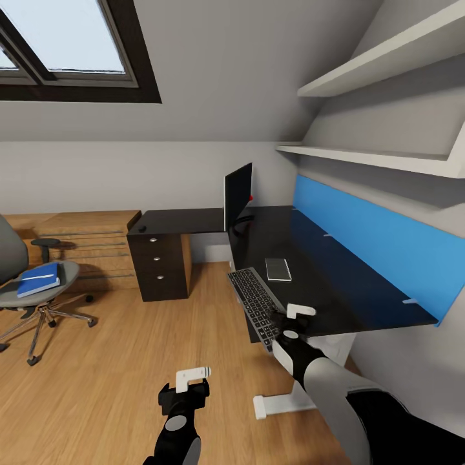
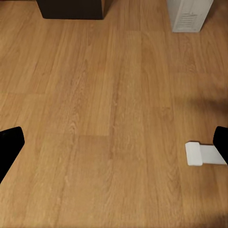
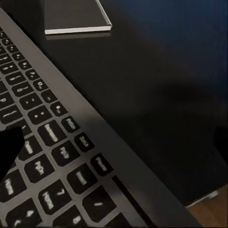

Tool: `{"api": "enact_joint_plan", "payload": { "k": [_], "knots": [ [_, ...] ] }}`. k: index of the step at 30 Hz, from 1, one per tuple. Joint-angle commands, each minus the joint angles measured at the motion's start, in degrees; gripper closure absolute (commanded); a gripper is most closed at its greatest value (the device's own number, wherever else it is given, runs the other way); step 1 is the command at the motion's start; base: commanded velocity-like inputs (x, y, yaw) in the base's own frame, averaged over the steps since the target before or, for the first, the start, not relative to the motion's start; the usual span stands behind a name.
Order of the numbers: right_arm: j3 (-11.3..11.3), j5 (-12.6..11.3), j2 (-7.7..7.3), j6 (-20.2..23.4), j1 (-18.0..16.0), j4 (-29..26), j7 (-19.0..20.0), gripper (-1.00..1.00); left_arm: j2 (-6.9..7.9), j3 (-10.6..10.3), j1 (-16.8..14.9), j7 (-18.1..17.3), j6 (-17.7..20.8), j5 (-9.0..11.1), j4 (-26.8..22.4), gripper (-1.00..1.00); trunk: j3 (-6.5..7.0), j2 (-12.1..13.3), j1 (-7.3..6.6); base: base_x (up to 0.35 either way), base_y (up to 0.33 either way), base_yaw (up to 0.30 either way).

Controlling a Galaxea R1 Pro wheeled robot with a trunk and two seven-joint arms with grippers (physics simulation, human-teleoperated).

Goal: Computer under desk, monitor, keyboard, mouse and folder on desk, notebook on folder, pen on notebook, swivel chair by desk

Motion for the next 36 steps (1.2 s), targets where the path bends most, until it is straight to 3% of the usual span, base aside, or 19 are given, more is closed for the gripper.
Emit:
{"api": "enact_joint_plan", "payload": {
  "k": [1, 4, 11, 22, 36],
  "knots": [
    [0.2, -0.2, 0.01, -0.3, 0.0, 0.1, -1.3, -1.0, 0.03, -0.1, 0.0, 0.4, 0.2, 0.4, -0.1, -1.0, -0.06, 0.0, 0.0, 0.0, 0.0, 0.0],
    [0.4, 0.0, 0.01, -0.2, 0.2, 0.1, -5.2, -1.0, 0.03, -0.1, 0.0, 0.4, 0.2, 0.4, -0.1, -1.0, -0.06, 0.0, 0.0, 0.0, 0.0, 0.0],
    [0.6, 0.1, 0.01, -0.1, 0.3, 0.1, -7.7, -1.0, 0.03, -0.2, 0.0, 0.4, 0.2, 0.4, -0.1, -1.0, -0.06, 0.0, 0.0, -0.009, 0.006, 0.0],
    [0.5, 0.1, 0.01, 0.0, 0.6, 0.0, -4.2, -1.0, 0.03, -0.1, 0.0, 0.4, 0.2, 0.4, -0.1, -1.0, -0.06, 0.0, 0.0, -0.215, 0.154, 0.0],
    [0.2, 0.0, 0.01, -0.2, 0.6, 0.0, -3.5, -1.0, 0.03, -0.1, 0.0, 0.4, 0.2, 0.4, -0.1, -1.0, -0.06, 0.0, 0.0, -0.273, 0.188, 0.0]
  ]
}}
